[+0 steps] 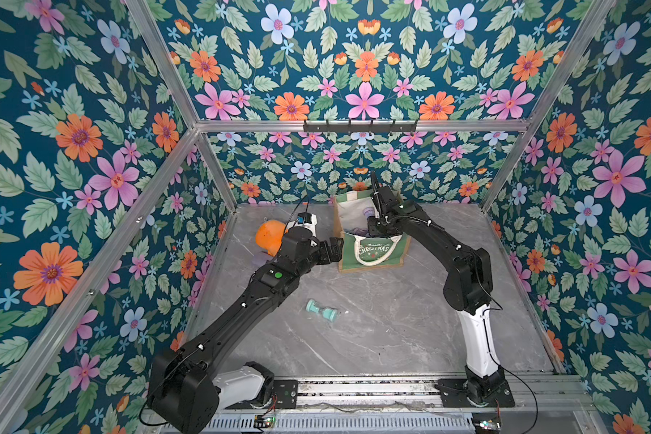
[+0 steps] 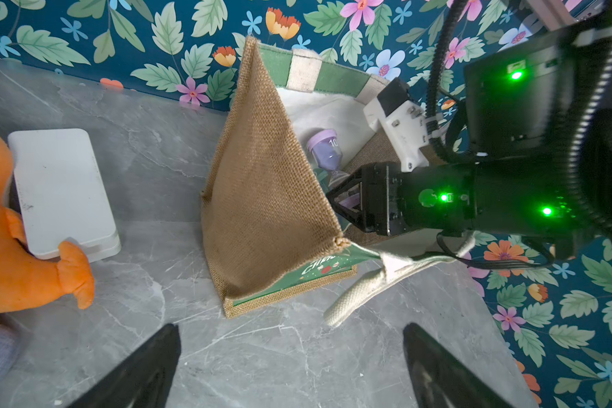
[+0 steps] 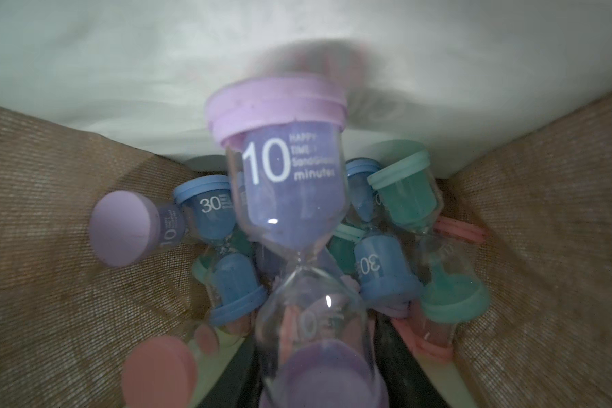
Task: Put the hourglass into the canvas bag
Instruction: Place the hourglass in the canvas bag.
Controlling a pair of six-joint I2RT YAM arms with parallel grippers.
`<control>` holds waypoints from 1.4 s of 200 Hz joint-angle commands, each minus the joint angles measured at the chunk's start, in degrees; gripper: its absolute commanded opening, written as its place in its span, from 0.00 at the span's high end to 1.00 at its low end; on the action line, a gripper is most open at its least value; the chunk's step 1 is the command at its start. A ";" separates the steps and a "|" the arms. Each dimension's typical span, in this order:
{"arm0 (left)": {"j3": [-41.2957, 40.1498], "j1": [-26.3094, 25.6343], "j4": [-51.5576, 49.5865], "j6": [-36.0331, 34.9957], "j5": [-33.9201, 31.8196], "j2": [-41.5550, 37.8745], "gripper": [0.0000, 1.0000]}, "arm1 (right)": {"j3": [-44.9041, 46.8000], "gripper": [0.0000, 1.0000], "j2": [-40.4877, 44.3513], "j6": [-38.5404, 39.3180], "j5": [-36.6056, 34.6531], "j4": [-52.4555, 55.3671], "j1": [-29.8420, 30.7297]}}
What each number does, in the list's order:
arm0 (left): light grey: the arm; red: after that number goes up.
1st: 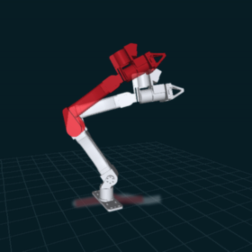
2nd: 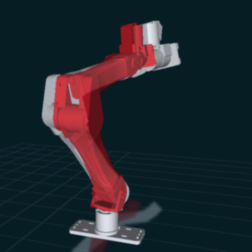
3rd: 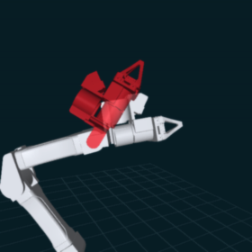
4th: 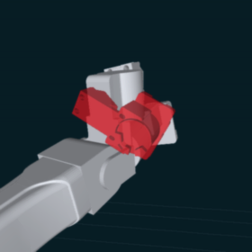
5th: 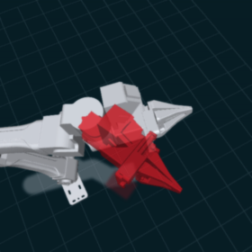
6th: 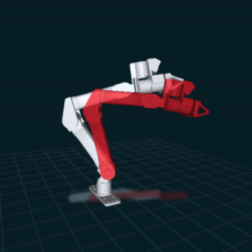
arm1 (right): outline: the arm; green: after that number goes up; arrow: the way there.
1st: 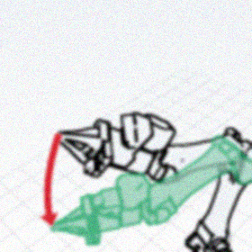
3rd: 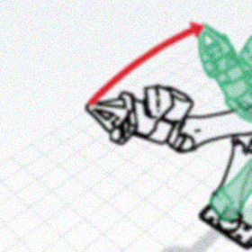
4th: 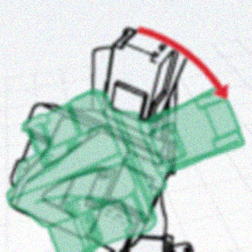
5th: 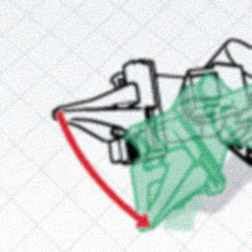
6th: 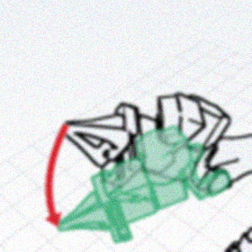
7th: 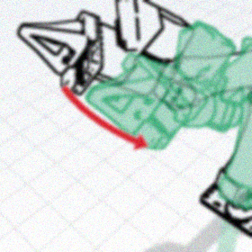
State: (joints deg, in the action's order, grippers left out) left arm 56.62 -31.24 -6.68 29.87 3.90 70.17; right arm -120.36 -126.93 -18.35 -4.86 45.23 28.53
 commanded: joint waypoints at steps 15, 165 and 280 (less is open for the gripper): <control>0.41 -0.02 1.39 -0.33 0.49 0.40 0.00 | -0.36 0.59 -1.34 1.01 -1.03 -0.05 0.03; 0.98 -0.04 -0.25 0.41 -0.72 -0.89 0.00 | 0.38 0.28 6.55 1.68 -0.14 0.86 -0.05; -2.80 -0.04 -8.75 0.89 -7.31 -11.57 0.00 | 16.96 0.21 31.28 -1.69 0.05 -0.62 9.64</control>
State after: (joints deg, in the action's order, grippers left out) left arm 54.83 -31.27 -12.08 30.35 -0.64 60.84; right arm -106.72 -98.70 -18.37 -3.27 44.88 35.68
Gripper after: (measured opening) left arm 0.998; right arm 0.784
